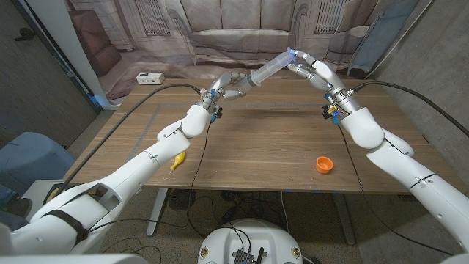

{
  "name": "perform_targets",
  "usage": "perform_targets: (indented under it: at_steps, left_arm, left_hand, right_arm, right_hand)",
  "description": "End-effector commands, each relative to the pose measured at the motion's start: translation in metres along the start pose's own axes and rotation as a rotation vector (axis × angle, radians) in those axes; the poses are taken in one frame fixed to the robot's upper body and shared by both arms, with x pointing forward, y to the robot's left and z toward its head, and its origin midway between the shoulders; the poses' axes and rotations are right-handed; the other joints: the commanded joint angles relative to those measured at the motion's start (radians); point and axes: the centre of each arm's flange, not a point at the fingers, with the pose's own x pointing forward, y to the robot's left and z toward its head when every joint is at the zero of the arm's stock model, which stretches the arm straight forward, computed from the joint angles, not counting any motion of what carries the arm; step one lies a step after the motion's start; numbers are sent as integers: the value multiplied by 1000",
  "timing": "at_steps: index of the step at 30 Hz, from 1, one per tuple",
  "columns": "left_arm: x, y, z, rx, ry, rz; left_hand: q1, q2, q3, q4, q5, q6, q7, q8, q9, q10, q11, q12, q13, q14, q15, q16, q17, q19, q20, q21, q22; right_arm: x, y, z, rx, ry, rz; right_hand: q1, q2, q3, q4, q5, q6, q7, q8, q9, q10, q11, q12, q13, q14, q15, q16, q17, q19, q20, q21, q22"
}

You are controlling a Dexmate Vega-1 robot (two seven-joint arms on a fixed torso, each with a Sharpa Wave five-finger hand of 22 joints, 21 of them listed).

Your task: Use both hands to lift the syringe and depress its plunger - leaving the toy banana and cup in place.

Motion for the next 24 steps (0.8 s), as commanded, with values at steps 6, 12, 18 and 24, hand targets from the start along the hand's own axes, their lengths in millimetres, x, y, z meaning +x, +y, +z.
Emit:
perform_targets:
  at_steps: [6, 12, 18, 24]
  left_arm:
    - [2, 3, -1, 0, -6, 11]
    - [1, 3, 0, -4, -8, 20]
    - [1, 4, 1, 3, -10, 12]
    - [2, 3, 2, 2, -10, 9]
  left_hand:
    - [9, 33, 71, 31, 9, 5, 3, 3, 5, 11, 2, -1, 5, 28, -28, 3, 3, 47, -42, 11, 1]
    - [8, 33, 73, 31, 10, 7, 0, 3, 5, 12, 2, -2, 6, 29, -28, 4, 3, 48, -42, 13, 1]
    - [8, 31, 74, 30, 12, 7, 2, 2, 5, 11, 2, -3, 6, 23, -27, 1, 2, 45, -42, 13, 1]
    - [8, 32, 76, 30, 13, 4, 3, 1, 5, 10, 3, -4, 7, 23, -26, 1, 3, 43, -41, 14, 1]
  right_arm:
    - [2, 2, 1, -12, 3, 28]
    - [3, 5, 0, -12, 8, 46]
    - [2, 6, -1, -9, 12, 49]
    - [1, 6, -1, -8, 11, 52]
  right_hand:
    - [3, 9, 9, 1, 5, 27, 7, 11, 5, 24, -1, 12, 2, 27, -3, 10, 3, 14, 4, 4, 2]
    - [2, 8, 9, 1, 4, 40, 9, 14, 5, 36, -2, 15, 2, 37, -1, 12, 4, 23, 5, 5, 2]
    - [3, 9, 9, 1, 4, 58, 12, 19, 5, 42, 2, 15, 2, 43, -3, 12, 4, 26, 6, 4, 2]
    - [4, 9, 10, 1, 5, 64, 10, 21, 5, 44, 1, 15, 2, 45, -5, 12, 4, 28, 7, 4, 2]
